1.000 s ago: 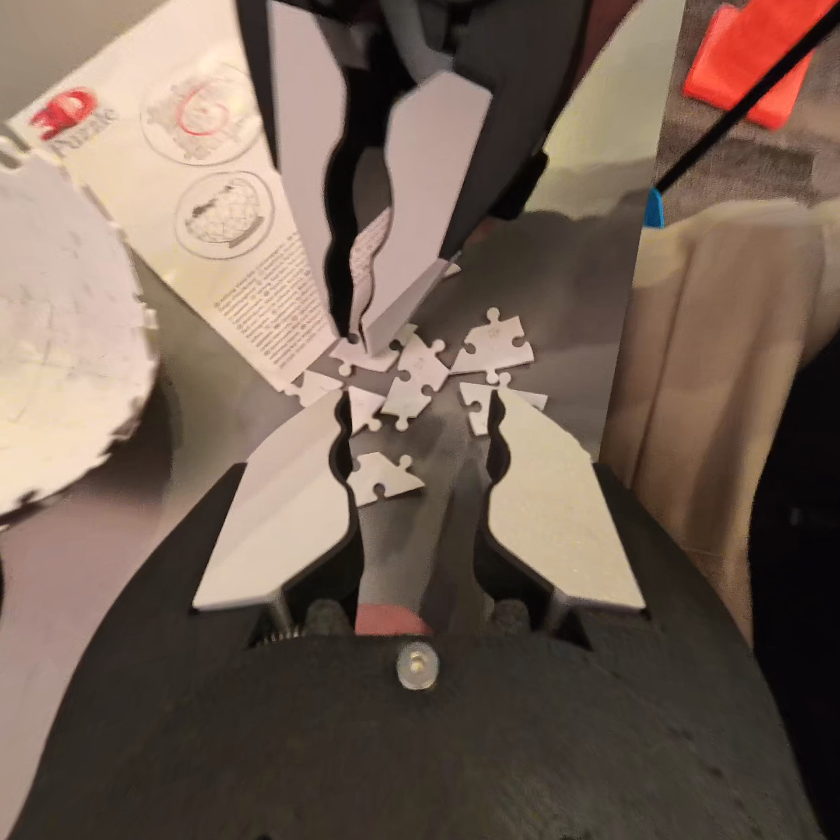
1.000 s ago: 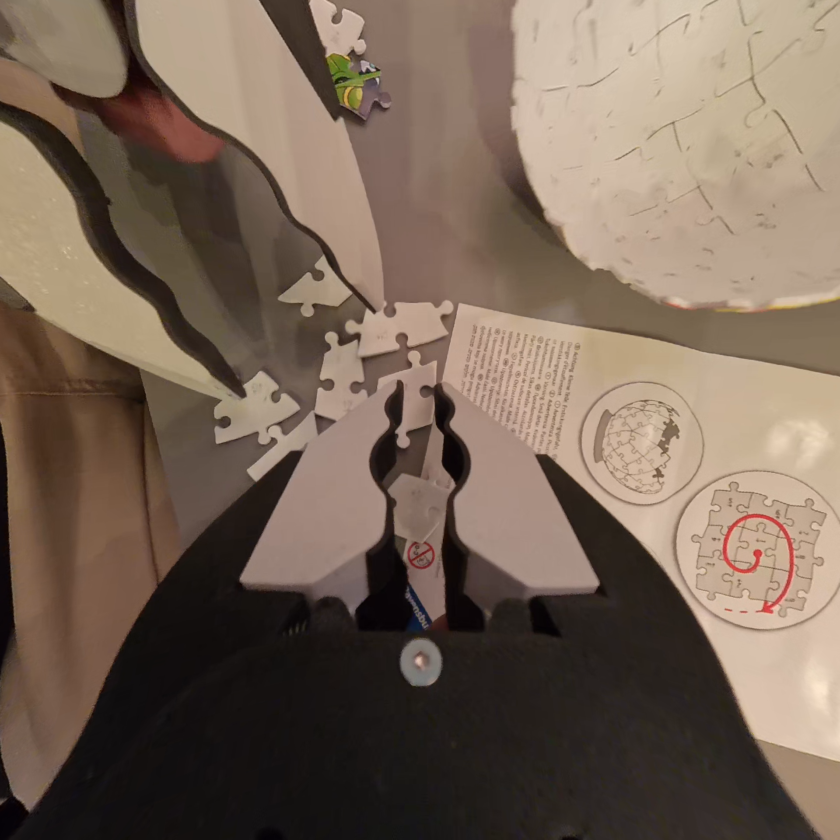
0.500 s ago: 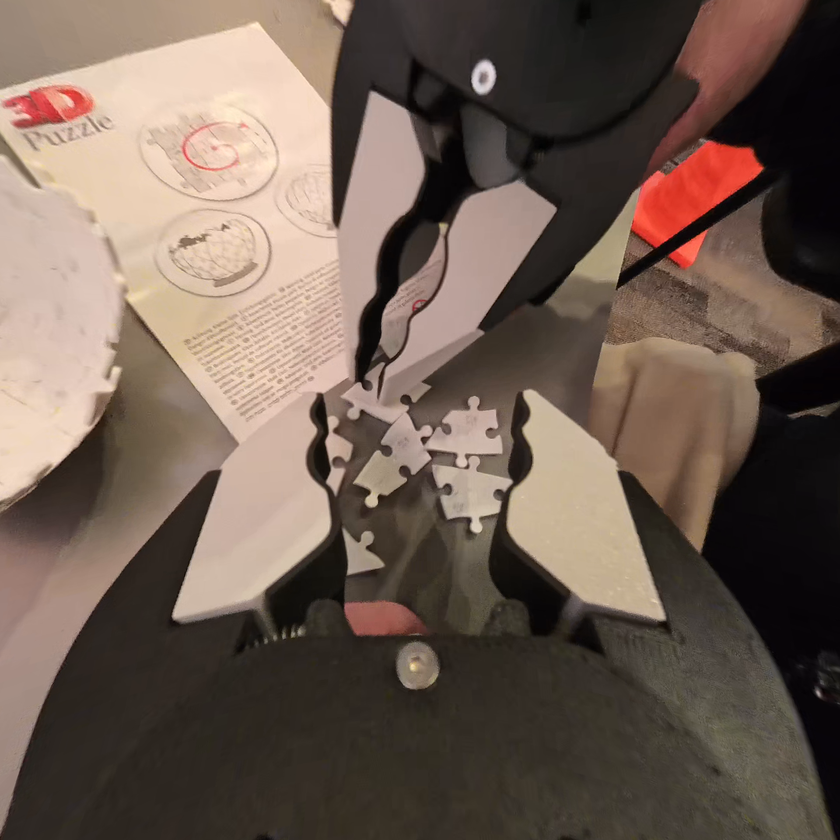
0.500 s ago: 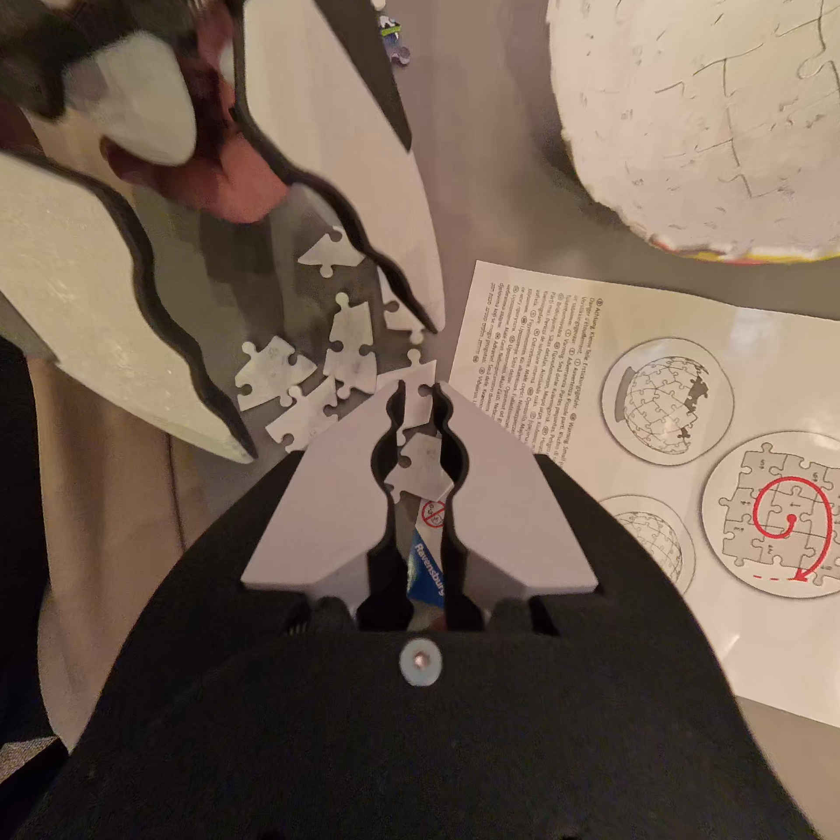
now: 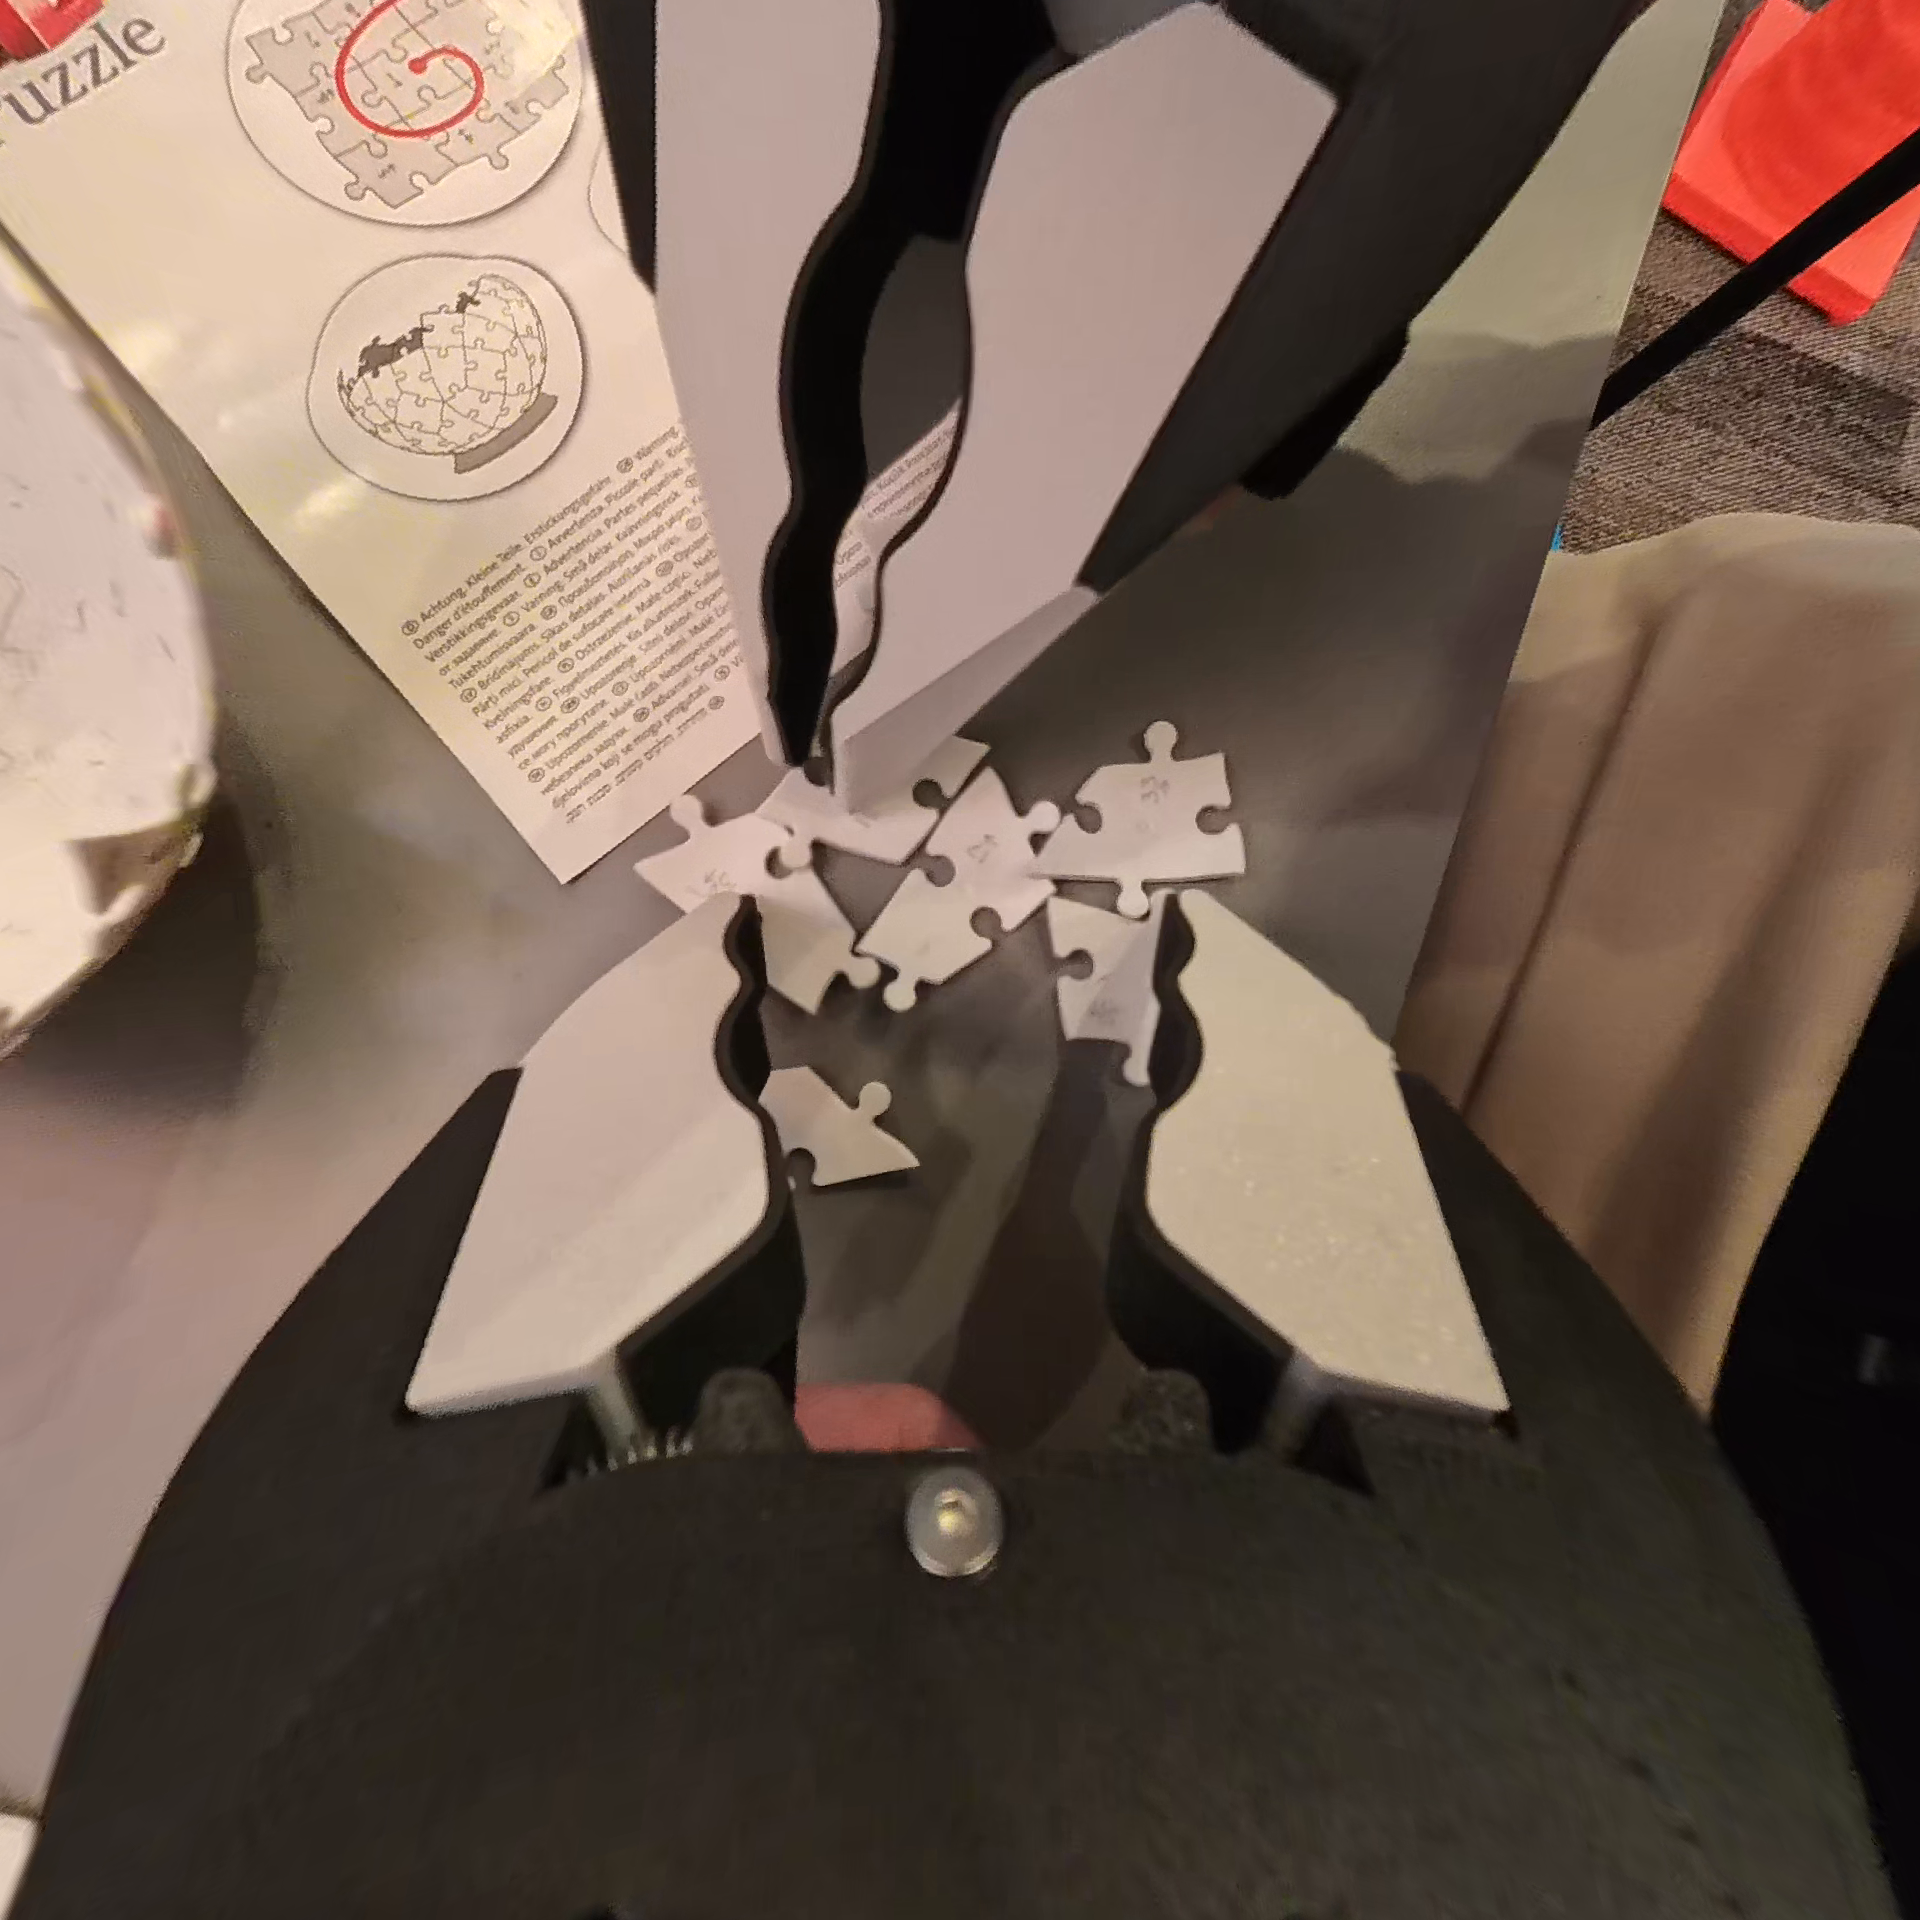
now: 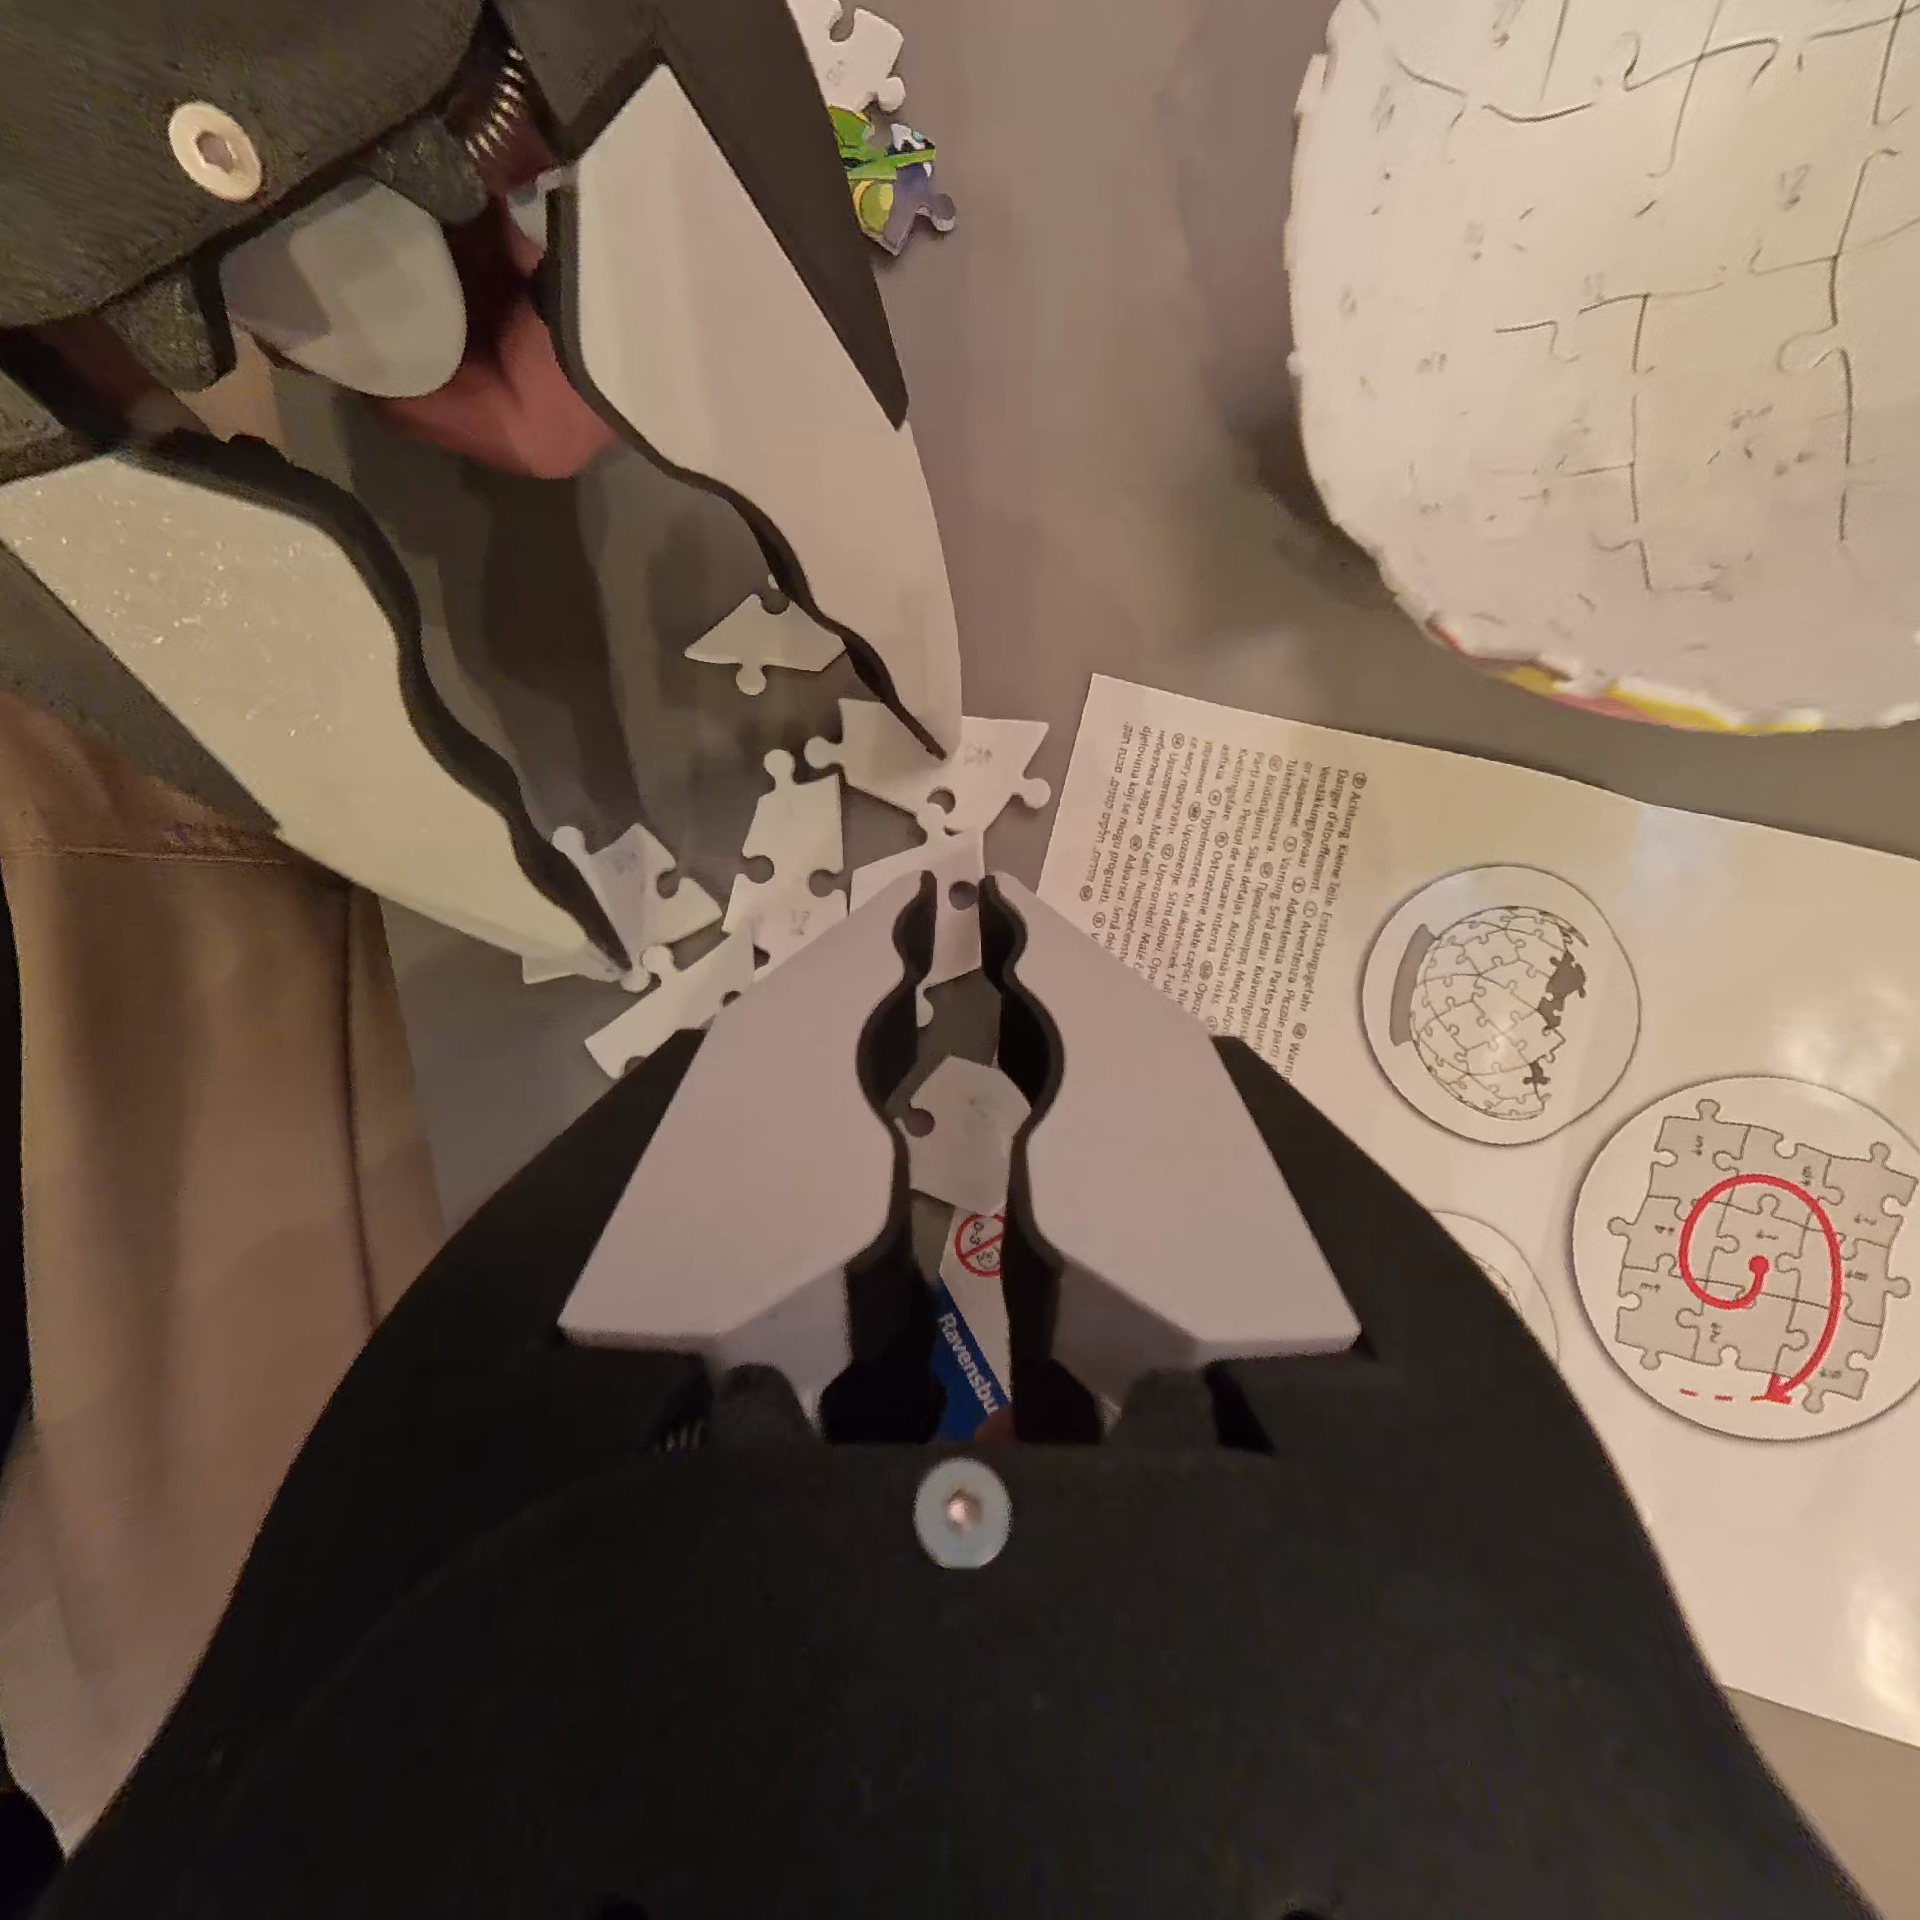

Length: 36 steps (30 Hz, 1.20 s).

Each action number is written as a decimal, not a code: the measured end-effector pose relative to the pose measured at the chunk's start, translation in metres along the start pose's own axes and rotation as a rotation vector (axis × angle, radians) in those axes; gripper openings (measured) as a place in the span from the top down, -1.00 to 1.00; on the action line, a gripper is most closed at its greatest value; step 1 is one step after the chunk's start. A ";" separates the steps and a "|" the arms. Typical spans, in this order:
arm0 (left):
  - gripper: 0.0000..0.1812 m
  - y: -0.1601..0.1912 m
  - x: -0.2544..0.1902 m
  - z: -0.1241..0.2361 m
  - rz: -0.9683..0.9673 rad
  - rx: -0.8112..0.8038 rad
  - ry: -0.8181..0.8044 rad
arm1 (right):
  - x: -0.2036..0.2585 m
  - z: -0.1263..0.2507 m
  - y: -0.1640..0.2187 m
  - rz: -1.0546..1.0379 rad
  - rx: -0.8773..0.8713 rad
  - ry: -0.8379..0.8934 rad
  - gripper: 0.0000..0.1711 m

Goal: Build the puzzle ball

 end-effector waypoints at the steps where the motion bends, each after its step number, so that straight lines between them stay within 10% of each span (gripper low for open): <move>1: 0.20 0.000 -0.001 0.000 0.005 0.000 0.001 | 0.000 -0.001 0.000 -0.004 -0.002 0.002 0.93; 36: 0.09 -0.018 -0.011 0.002 0.100 -0.107 0.001 | 0.000 -0.004 -0.011 -0.067 0.056 0.065 1.00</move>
Point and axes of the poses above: each gripper's, where its closed fingertips meet, z back along the fingers, y out of its underside, x = y × z across the jaws, the point moved 9 cm from there along z, back along the fingers, and after that the axes turned 2 degrees about -z, right-handed, at the moved point
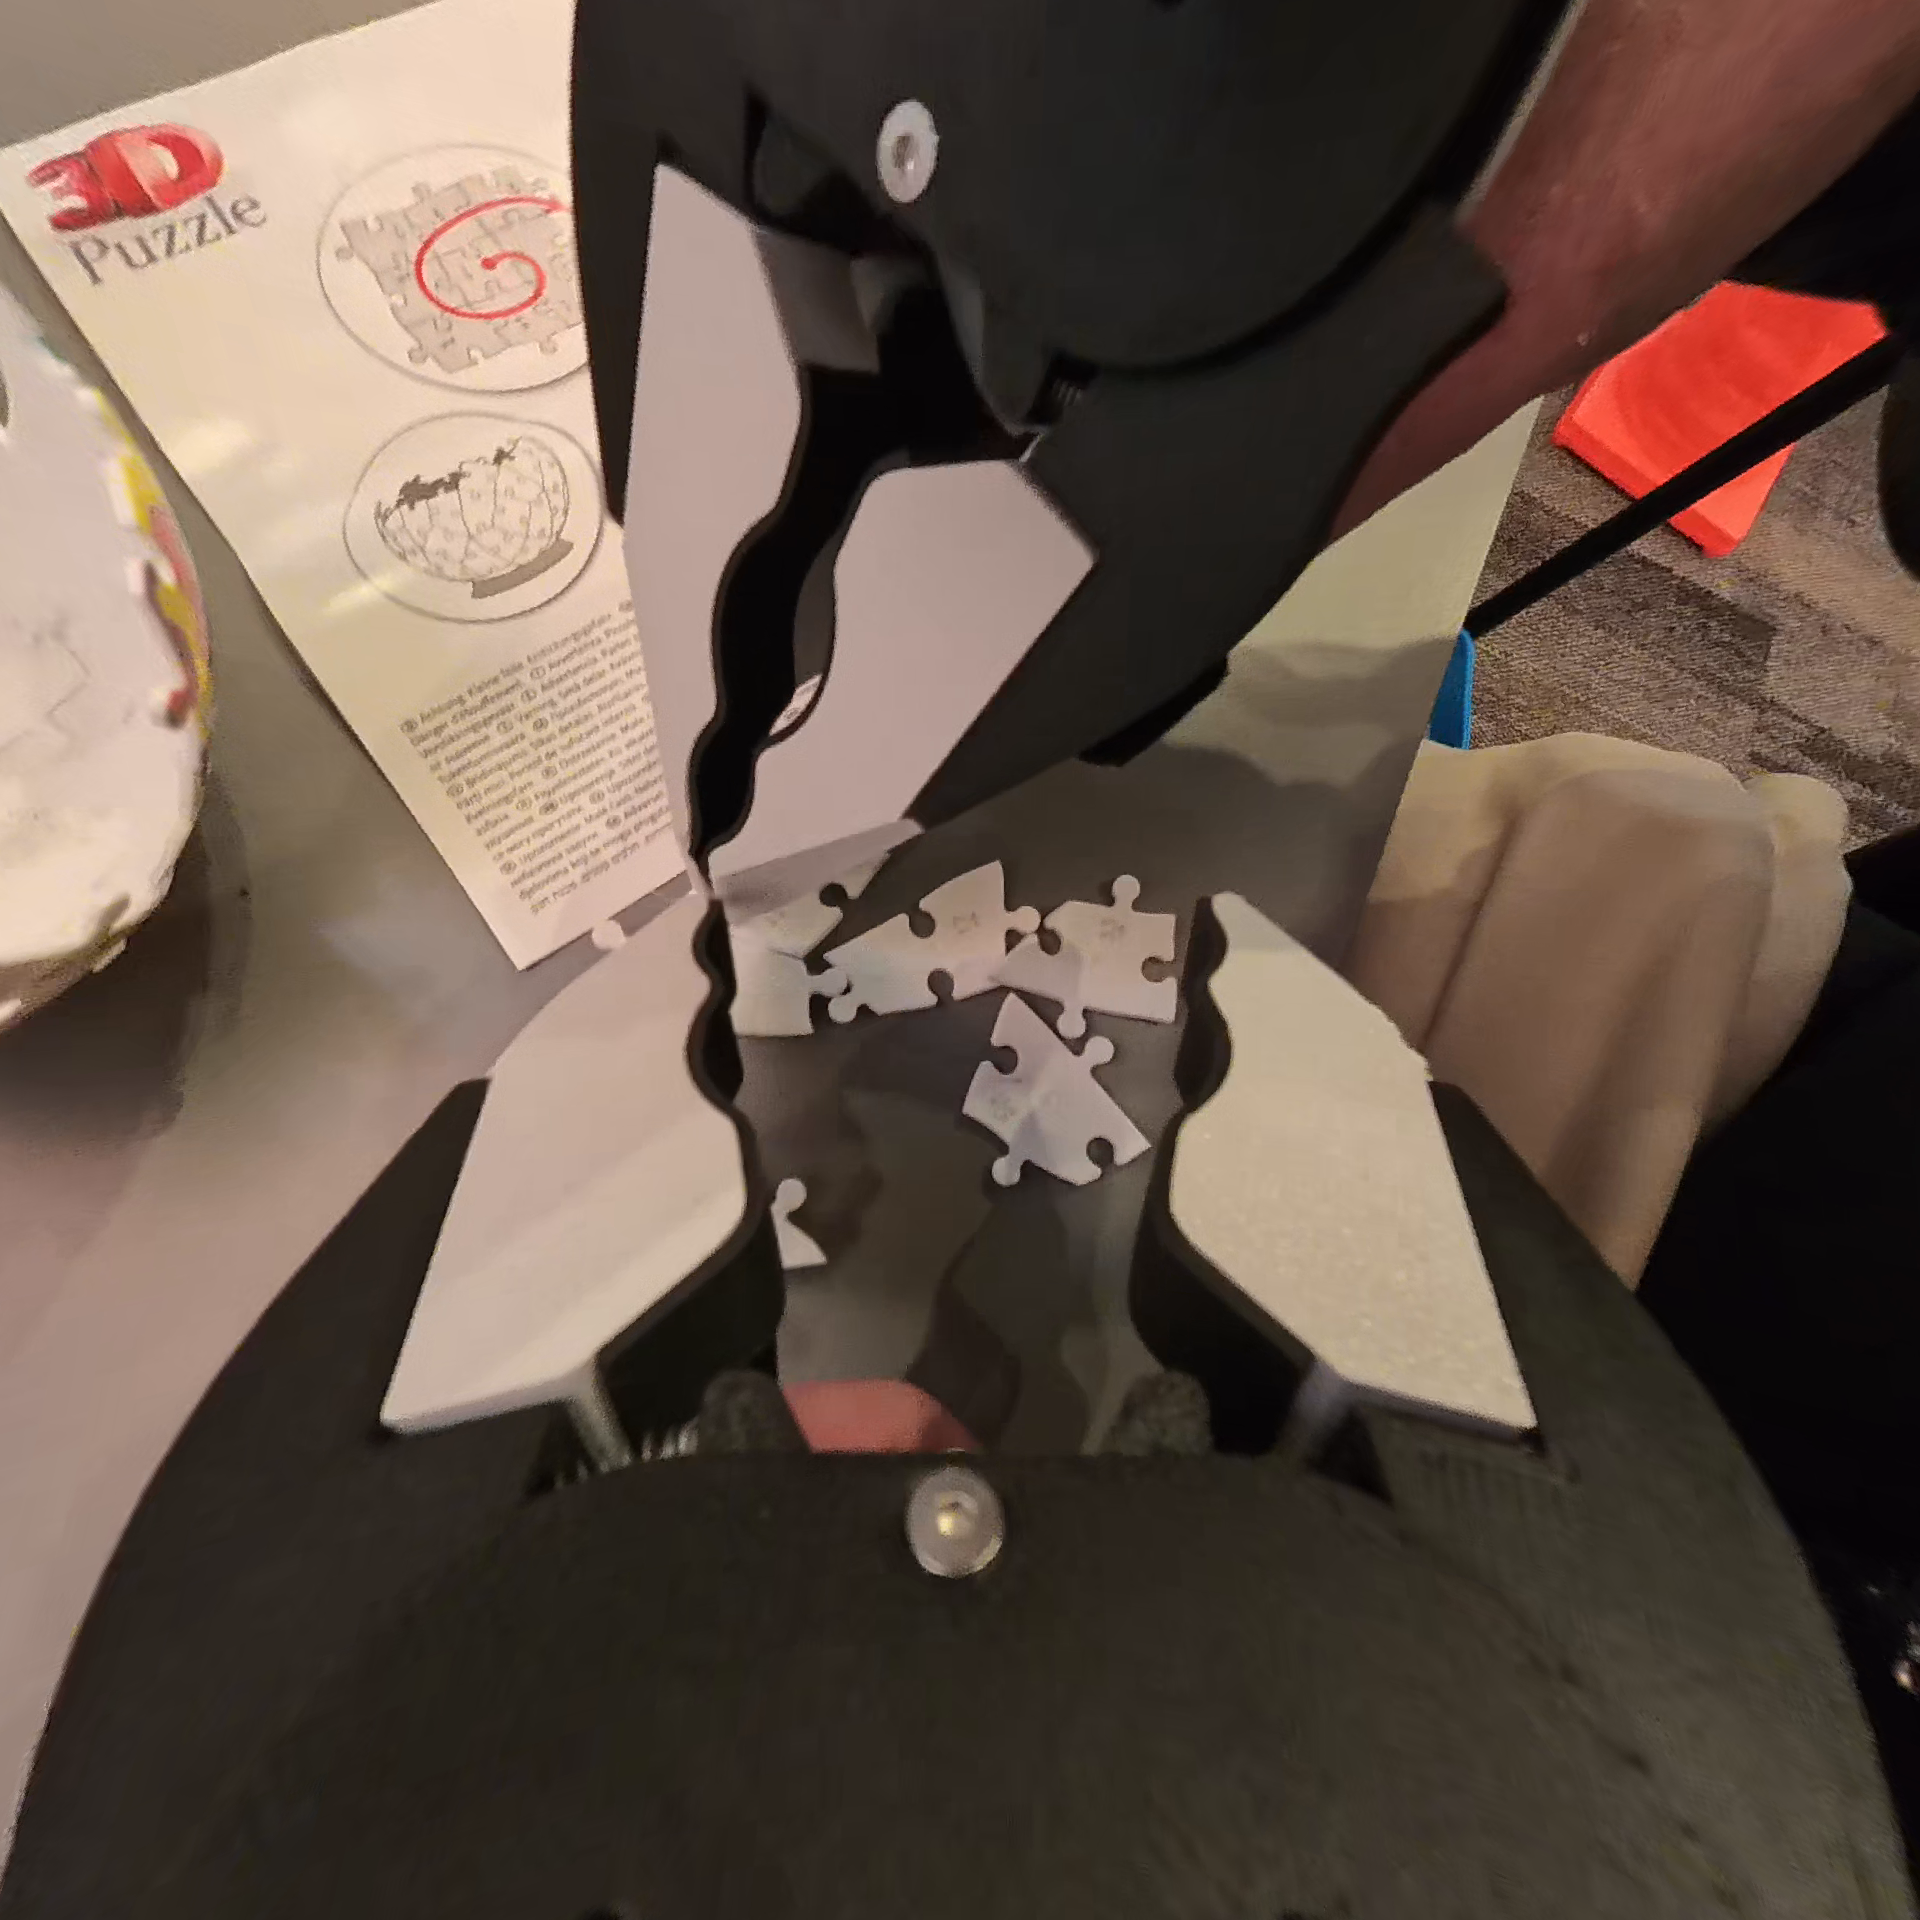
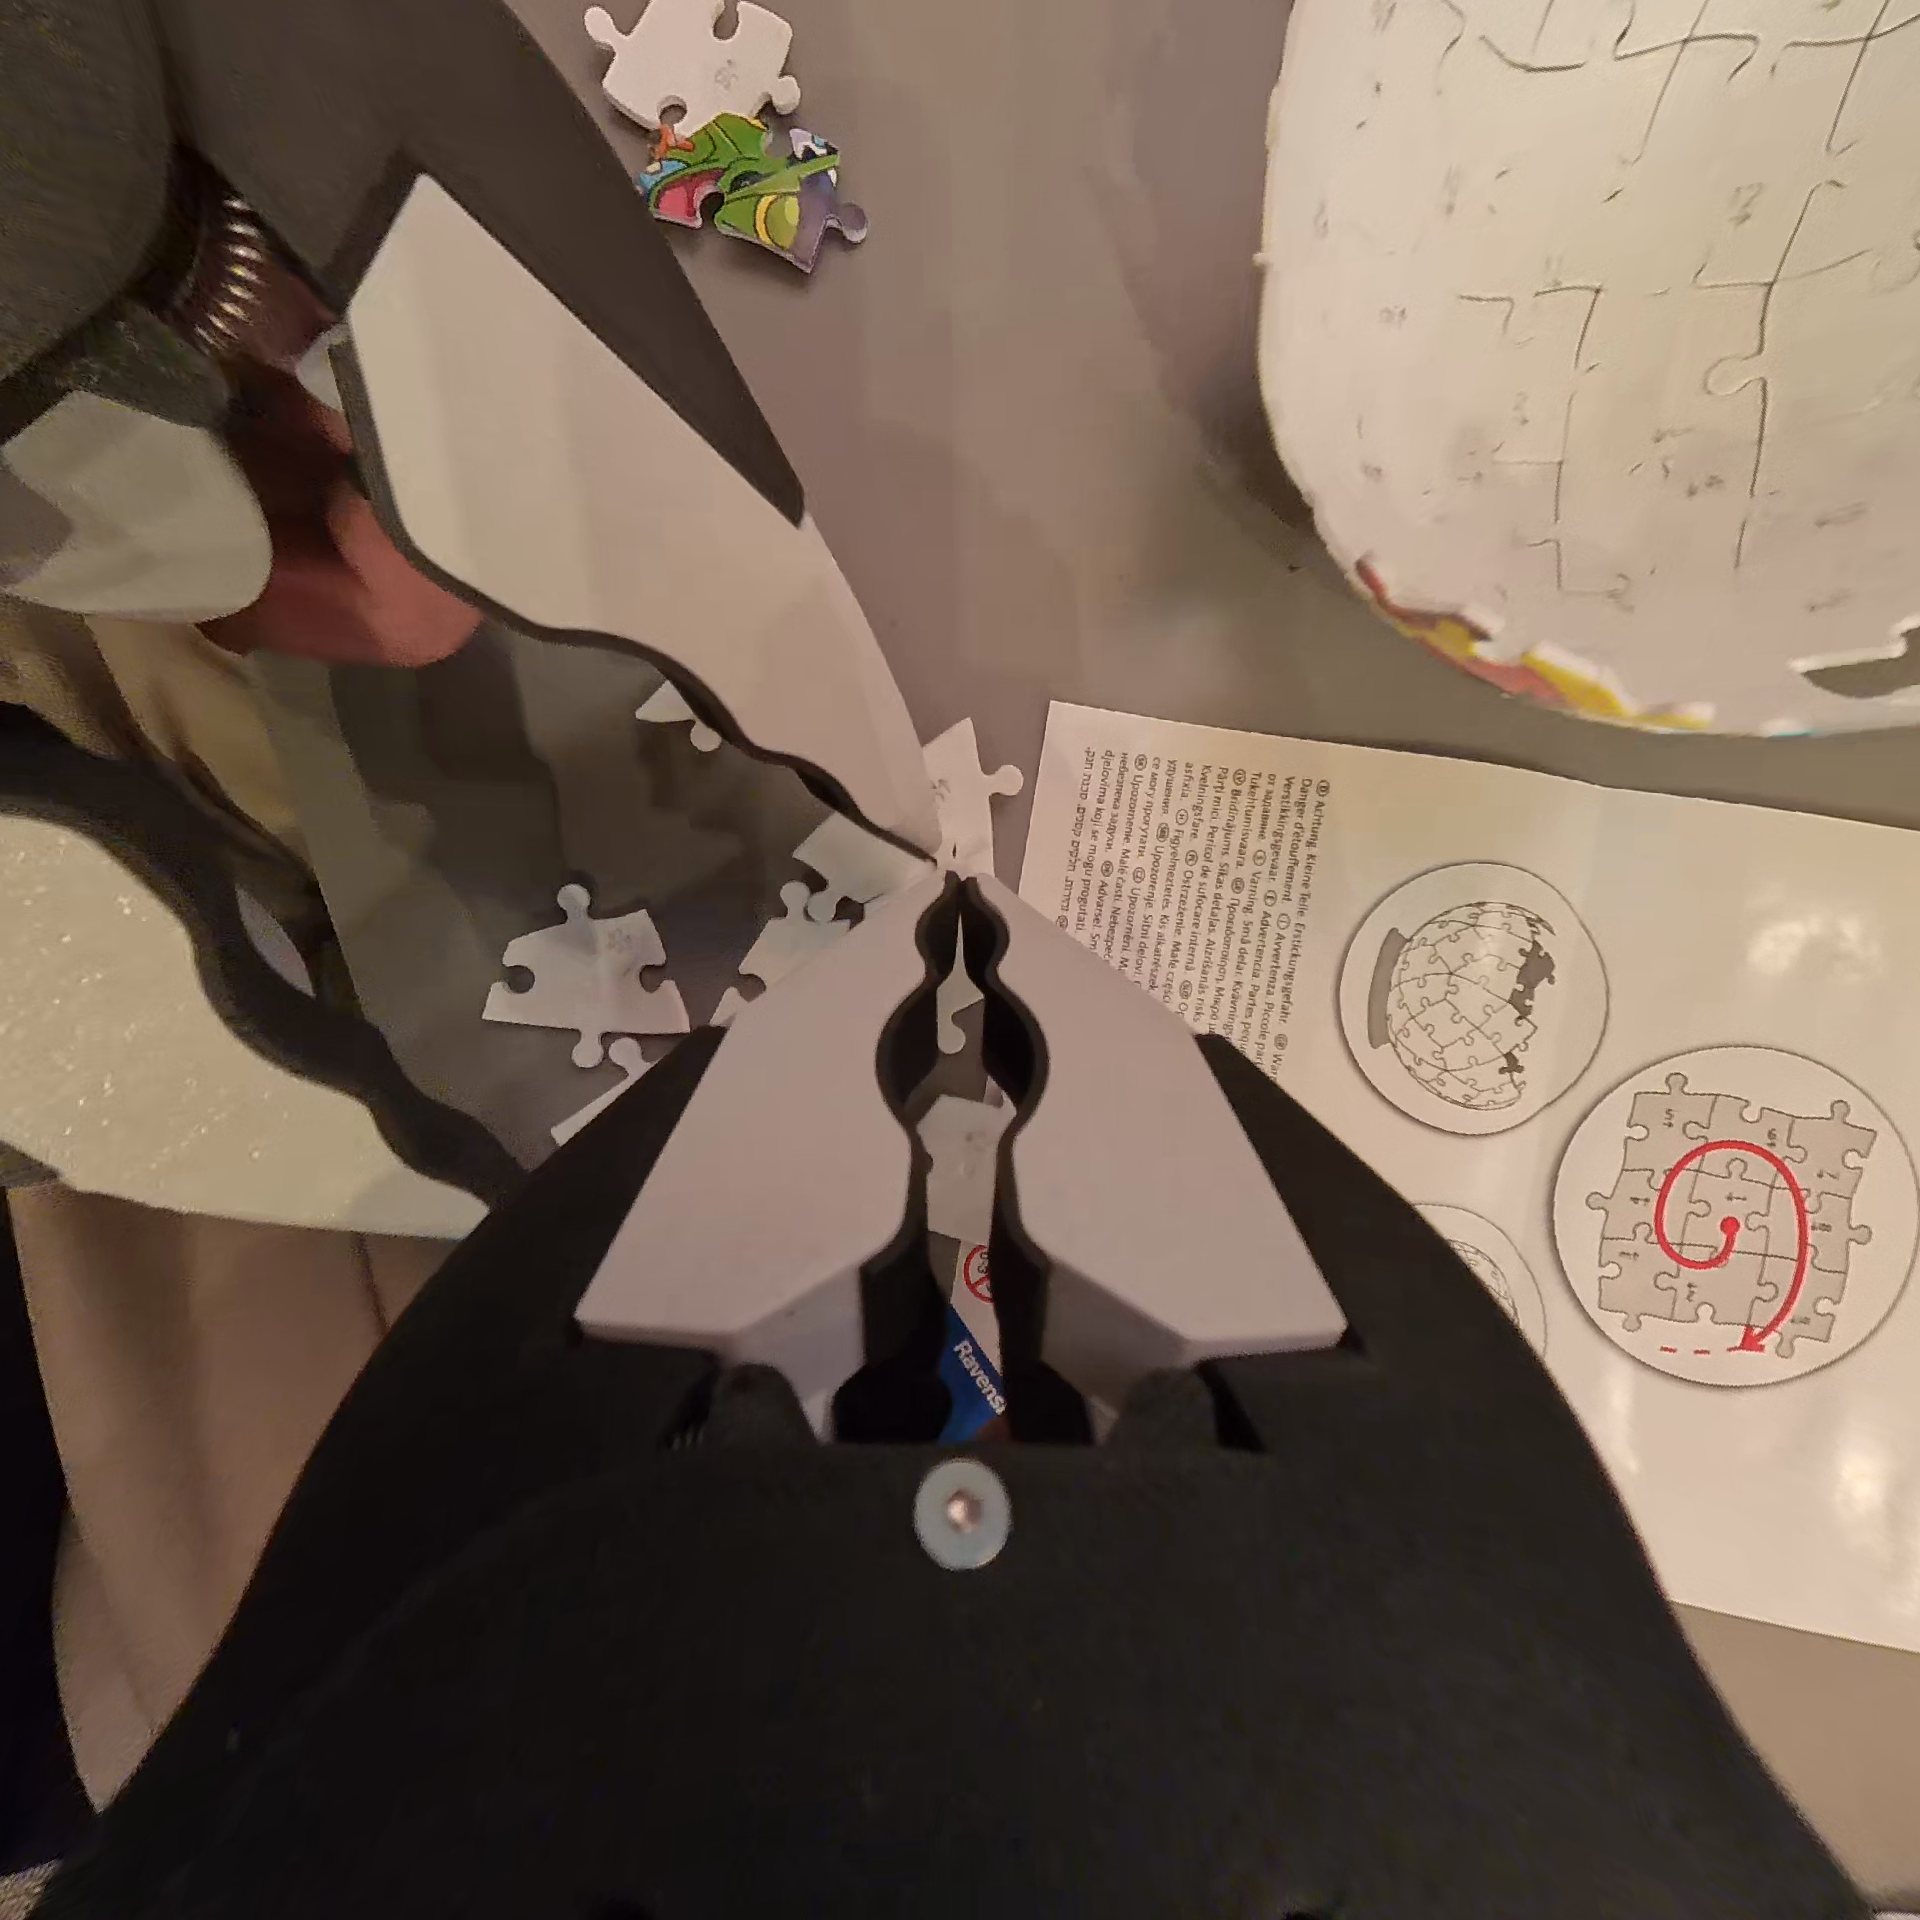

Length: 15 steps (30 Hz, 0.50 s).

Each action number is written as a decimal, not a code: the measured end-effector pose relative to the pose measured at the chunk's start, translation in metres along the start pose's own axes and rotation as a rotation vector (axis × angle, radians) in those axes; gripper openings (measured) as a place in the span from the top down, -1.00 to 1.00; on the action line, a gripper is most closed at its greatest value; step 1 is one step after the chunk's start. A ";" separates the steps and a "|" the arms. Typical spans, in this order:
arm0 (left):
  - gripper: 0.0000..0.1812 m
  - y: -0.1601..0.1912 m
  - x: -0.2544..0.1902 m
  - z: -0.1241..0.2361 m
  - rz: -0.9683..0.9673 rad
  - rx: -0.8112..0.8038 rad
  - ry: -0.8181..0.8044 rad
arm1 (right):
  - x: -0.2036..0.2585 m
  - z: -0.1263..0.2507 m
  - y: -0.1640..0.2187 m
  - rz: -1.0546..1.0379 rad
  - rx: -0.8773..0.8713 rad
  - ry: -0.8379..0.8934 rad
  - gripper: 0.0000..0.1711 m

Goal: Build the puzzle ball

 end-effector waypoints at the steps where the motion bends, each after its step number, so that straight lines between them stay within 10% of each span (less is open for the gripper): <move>1: 0.09 0.001 0.001 -0.002 -0.006 0.013 -0.001 | 0.000 0.000 0.000 -0.004 0.000 0.000 1.00; 15: 0.15 0.007 0.005 -0.009 0.031 0.052 0.029 | 0.000 -0.001 -0.001 -0.001 0.015 0.016 1.00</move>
Point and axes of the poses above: each gripper's, where its closed fingertips meet, z back along the fingers, y out of its underside, x = y × z across the jaws, the point moved 9 cm from there along z, back along the fingers, and after that the axes turned 2 degrees about -z, right-handed, at the moved point
